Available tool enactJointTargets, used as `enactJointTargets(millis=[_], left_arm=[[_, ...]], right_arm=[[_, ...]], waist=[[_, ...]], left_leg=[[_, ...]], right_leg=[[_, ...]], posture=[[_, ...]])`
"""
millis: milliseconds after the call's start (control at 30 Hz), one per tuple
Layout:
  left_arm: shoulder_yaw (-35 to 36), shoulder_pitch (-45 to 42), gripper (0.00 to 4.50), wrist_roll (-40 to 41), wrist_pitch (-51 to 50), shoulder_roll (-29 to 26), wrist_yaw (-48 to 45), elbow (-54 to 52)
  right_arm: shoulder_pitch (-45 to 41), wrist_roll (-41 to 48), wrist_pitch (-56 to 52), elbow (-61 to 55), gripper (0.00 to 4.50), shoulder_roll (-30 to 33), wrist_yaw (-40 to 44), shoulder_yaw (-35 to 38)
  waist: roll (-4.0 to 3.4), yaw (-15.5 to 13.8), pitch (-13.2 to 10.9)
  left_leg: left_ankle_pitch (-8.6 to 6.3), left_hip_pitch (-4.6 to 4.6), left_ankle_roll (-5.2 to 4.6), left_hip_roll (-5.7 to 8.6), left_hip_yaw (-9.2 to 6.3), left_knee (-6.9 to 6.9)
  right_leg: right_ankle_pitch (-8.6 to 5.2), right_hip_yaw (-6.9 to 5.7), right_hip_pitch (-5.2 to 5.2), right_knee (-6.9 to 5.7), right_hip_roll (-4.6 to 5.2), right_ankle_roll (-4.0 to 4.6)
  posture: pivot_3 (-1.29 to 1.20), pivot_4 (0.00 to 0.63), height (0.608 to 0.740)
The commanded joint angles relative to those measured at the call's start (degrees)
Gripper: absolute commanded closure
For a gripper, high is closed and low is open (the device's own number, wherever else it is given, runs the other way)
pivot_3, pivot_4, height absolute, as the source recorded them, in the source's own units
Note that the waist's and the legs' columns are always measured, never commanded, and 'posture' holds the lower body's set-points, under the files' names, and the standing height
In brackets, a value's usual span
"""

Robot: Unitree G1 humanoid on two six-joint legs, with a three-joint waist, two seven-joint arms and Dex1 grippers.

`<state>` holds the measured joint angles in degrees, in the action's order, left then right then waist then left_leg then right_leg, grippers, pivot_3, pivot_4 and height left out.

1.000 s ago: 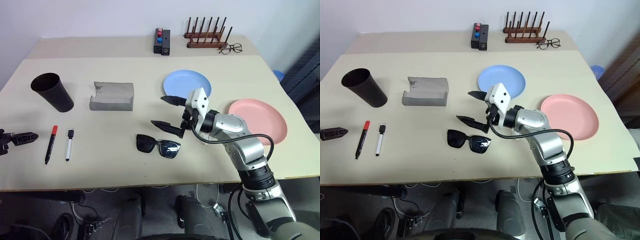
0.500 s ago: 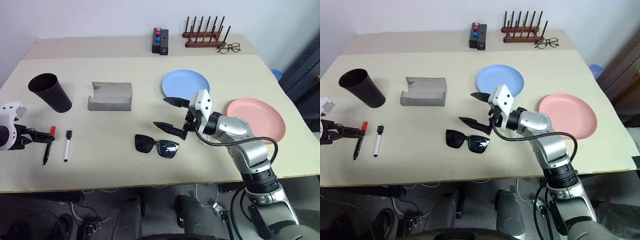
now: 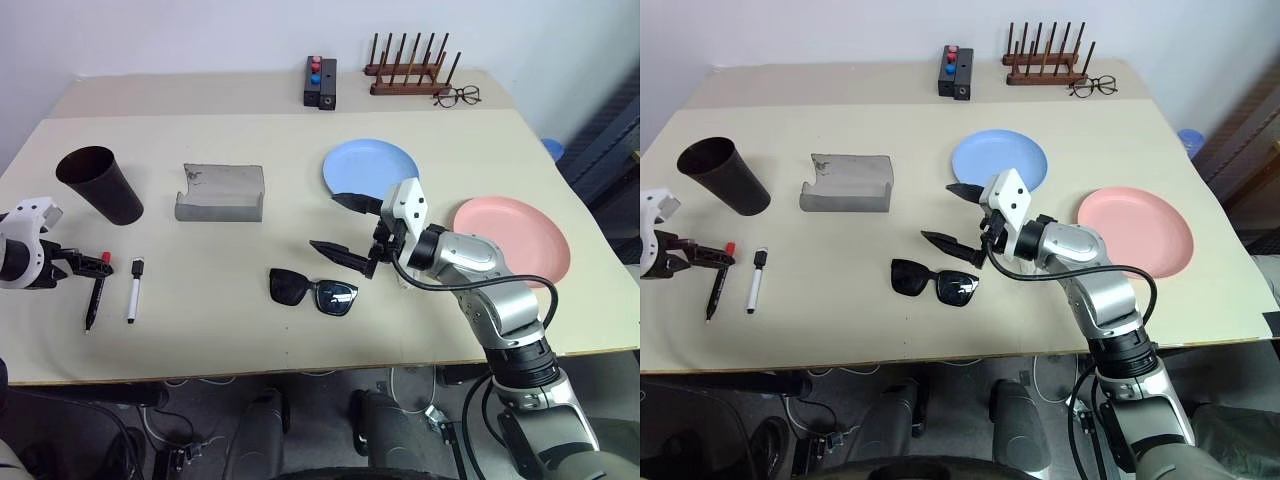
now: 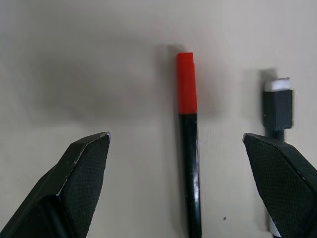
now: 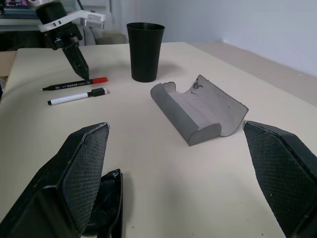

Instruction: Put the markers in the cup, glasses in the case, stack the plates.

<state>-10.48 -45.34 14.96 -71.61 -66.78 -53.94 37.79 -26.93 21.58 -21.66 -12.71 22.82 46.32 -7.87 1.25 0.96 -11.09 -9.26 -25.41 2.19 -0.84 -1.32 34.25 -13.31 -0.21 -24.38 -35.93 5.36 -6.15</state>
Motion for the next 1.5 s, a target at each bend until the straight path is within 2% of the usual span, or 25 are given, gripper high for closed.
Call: enactJointTargets(millis=[33,67,167,233,367,400,433,767,833,933,1000,1067,1200,1300,1367,1500], left_arm=[[-0.42,-0.03,0.00,-1.38,0.30,-0.10,-1.14,-0.37],[-0.49,0.27,0.00,-1.51,0.24,0.08,-1.38,-0.53],[-0.58,1.54,0.81,-2.52,1.52,0.56,-1.11,-0.46],[-0.36,2.03,1.75,-2.98,1.95,0.94,-0.82,-0.09],[0.05,2.86,3.91,-3.32,1.68,1.62,-0.98,-0.30],[0.15,3.03,4.30,-3.31,1.41,1.71,-1.15,-0.45],[0.26,3.29,4.44,-3.37,1.31,1.75,-1.19,-0.67],[4.57,6.95,4.44,-2.93,0.35,-0.58,0.00,-4.35],[8.13,8.87,4.44,-1.93,-1.08,-2.88,0.47,-7.41],[18.12,17.02,4.44,0.63,-4.24,-7.12,1.00,-15.07],[25.43,24.02,4.44,1.42,-3.08,-7.29,1.73,-20.11],[34.20,28.85,4.44,2.25,-0.33,-4.74,3.06,-23.74],[51.73,32.95,4.44,4.79,18.66,5.69,5.10,-31.60],[59.46,32.87,4.44,9.28,22.12,11.12,5.97,-37.44],[63.51,31.99,4.44,13.55,24.05,13.35,5.05,-40.11],[65.93,30.67,4.44,18.33,27.82,15.01,5.31,-41.77]], right_arm=[[-0.11,0.95,0.67,-2.48,0.10,0.27,-0.33,1.79],[-0.08,0.90,0.73,-2.50,0.10,0.30,-0.38,1.86],[0.02,0.96,0.71,-2.75,0.00,0.47,-0.49,2.04],[0.03,0.94,0.67,-2.93,0.00,0.63,-0.60,2.10],[-0.16,0.92,0.70,-3.06,0.00,0.99,-0.72,2.33],[-0.25,0.98,0.65,-3.11,0.00,1.06,-0.73,2.40],[-0.36,1.09,0.58,-3.11,0.00,1.09,-0.75,2.52],[-0.41,0.45,1.33,-2.09,0.00,1.19,-0.41,2.79],[-0.43,0.36,1.65,-1.84,0.00,1.36,-0.28,3.02],[-0.60,0.44,2.15,-1.19,0.00,2.03,0.11,3.81],[-0.99,0.27,2.85,-0.13,0.00,2.33,0.49,4.16],[-1.51,0.05,3.59,0.96,0.00,2.44,0.93,4.19],[-3.23,-0.06,5.08,3.23,0.00,2.29,2.30,3.98],[-4.66,1.14,5.40,4.69,0.00,2.30,4.11,4.46],[-5.57,5.27,2.85,5.31,0.00,2.84,6.70,6.51],[-6.76,10.59,-1.39,5.42,0.00,4.11,9.61,9.02]], waist=[[0.01,-0.01,0.01],[0.01,-0.07,0.01],[0.02,-0.10,0.01],[0.02,-0.11,0.01],[0.02,-0.17,0.01],[0.02,-0.18,0.01],[0.02,-0.17,0.01],[0.01,-0.10,0.02],[0.01,0.13,0.02],[0.11,0.62,-0.02],[0.10,0.61,-0.01],[0.09,0.33,-0.01],[0.08,-0.36,0.02],[0.26,-0.24,0.08],[0.27,-0.22,0.08],[0.27,-0.24,0.08]], left_leg=[[0.00,0.00,0.00,0.00,-0.01,0.01],[0.00,0.00,0.00,0.00,-0.01,0.01],[0.00,0.00,0.00,0.00,-0.01,0.04],[0.00,0.00,0.00,0.00,-0.01,0.04],[0.00,0.01,0.00,0.00,-0.01,0.05],[0.00,0.01,0.00,0.00,-0.01,0.06],[0.00,0.01,0.00,0.00,-0.01,0.06],[0.00,0.05,0.00,0.00,-0.01,0.06],[0.00,0.05,0.00,0.00,0.00,0.06],[0.00,0.02,0.00,-0.06,0.00,0.04],[0.00,0.01,0.00,-0.07,-0.01,0.02],[-0.01,0.06,0.01,-0.08,0.01,0.00],[0.00,0.05,0.05,-0.10,0.04,0.02],[0.04,0.01,0.12,-0.10,0.13,0.03],[0.05,0.01,0.12,-0.09,0.16,0.04],[0.05,0.06,0.11,-0.09,0.18,0.04]], right_leg=[[0.00,0.00,0.00,-0.01,0.00,0.00],[0.00,0.00,0.00,-0.02,0.00,0.00],[0.00,0.00,0.00,-0.02,0.01,0.01],[0.00,0.00,0.00,-0.04,0.00,0.01],[0.00,0.01,0.00,-0.07,0.01,0.01],[0.00,0.01,0.00,-0.07,0.01,0.01],[0.00,0.01,0.01,-0.07,0.01,0.01],[-0.01,0.03,0.01,-0.11,0.01,0.01],[0.00,0.03,0.01,-0.11,0.01,0.01],[-0.01,0.04,-0.08,-0.13,-0.01,0.02],[-0.02,0.04,-0.09,-0.14,-0.01,0.04],[-0.03,0.04,-0.08,-0.13,0.02,0.06],[-0.10,0.01,-0.05,-0.10,0.10,0.22],[-0.08,0.01,-0.04,-0.06,0.20,0.24],[-0.07,0.02,-0.02,-0.04,0.20,0.23],[-0.06,0.02,0.03,-0.06,0.19,0.22]], posture=[[0.00,0.150,0.740],[0.00,0.150,0.740],[0.00,0.150,0.740],[0.00,0.150,0.740],[0.00,0.150,0.740],[0.00,0.150,0.740],[0.00,0.150,0.740],[0.00,0.150,0.740],[0.00,0.150,0.740],[0.00,0.150,0.740],[0.00,0.150,0.740],[0.00,0.150,0.740],[0.00,0.150,0.740],[0.00,0.150,0.740],[0.00,0.150,0.740],[0.00,0.150,0.740]])
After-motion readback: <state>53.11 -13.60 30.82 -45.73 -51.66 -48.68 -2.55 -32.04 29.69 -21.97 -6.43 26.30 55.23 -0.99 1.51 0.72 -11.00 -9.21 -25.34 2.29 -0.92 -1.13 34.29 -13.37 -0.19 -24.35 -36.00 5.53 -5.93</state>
